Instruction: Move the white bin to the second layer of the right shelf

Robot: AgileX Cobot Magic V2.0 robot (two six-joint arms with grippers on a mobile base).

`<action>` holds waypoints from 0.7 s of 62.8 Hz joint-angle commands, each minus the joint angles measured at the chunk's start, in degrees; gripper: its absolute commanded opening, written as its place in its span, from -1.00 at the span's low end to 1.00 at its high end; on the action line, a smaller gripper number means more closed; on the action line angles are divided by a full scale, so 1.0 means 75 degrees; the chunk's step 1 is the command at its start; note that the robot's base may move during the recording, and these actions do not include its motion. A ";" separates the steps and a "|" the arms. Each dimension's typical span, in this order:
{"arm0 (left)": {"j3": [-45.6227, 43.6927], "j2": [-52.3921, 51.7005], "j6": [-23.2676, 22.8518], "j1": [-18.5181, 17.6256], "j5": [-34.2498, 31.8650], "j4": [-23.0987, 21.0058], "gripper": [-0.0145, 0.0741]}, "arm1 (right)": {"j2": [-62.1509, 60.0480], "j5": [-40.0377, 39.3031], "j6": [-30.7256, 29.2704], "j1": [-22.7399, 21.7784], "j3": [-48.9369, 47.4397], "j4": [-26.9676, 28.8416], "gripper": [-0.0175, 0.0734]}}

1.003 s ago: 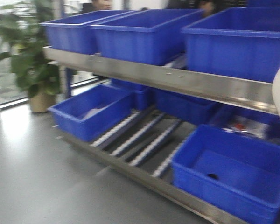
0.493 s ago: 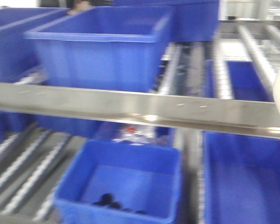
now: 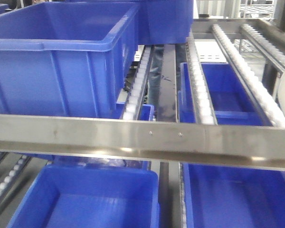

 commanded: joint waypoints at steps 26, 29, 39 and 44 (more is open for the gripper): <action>0.0208 -0.0116 -0.0040 -0.0048 -0.0619 -0.0040 -0.48 | 0.0015 -0.0654 -0.0014 -0.0021 -0.0205 0.0000 -0.49; 0.0208 -0.0116 -0.0040 -0.0048 -0.0619 -0.0040 -0.48 | 0.0015 -0.0654 -0.0014 -0.0021 -0.0205 0.0000 -0.49; 0.0208 -0.0116 -0.0040 -0.0048 -0.0619 -0.0040 -0.48 | 0.0015 -0.0654 -0.0014 -0.0021 -0.0205 0.0000 -0.49; 0.0208 -0.0116 -0.0040 -0.0048 -0.0619 -0.0040 -0.48 | 0.0015 -0.0654 -0.0014 -0.0021 -0.0205 0.0000 -0.49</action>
